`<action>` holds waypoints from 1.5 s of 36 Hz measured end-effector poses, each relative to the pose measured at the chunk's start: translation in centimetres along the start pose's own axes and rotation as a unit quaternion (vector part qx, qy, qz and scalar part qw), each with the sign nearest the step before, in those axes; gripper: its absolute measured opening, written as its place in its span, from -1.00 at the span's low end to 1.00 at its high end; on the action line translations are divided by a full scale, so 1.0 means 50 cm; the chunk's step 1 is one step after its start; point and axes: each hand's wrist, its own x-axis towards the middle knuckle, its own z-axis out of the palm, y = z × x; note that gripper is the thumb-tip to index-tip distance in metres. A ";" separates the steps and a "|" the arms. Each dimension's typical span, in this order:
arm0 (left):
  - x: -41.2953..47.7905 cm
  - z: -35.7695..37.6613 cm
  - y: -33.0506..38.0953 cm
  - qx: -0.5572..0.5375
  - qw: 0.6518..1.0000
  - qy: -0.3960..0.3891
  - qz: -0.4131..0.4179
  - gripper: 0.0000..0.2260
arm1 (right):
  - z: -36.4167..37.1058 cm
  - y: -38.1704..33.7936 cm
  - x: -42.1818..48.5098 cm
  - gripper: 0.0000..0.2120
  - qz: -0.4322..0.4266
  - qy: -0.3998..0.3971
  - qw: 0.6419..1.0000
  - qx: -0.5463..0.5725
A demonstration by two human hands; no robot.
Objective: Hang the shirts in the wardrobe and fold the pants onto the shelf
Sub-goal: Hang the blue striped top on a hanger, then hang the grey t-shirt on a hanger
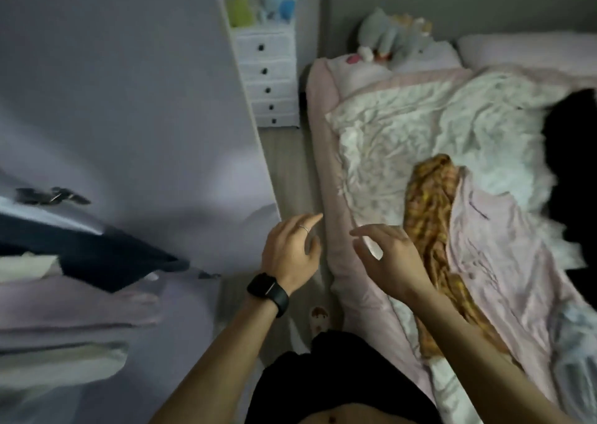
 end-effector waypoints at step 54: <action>-0.156 0.951 0.298 0.332 0.650 -0.651 0.210 -0.42 | -0.069 0.697 -0.940 -0.79 0.775 0.056 0.629 -0.013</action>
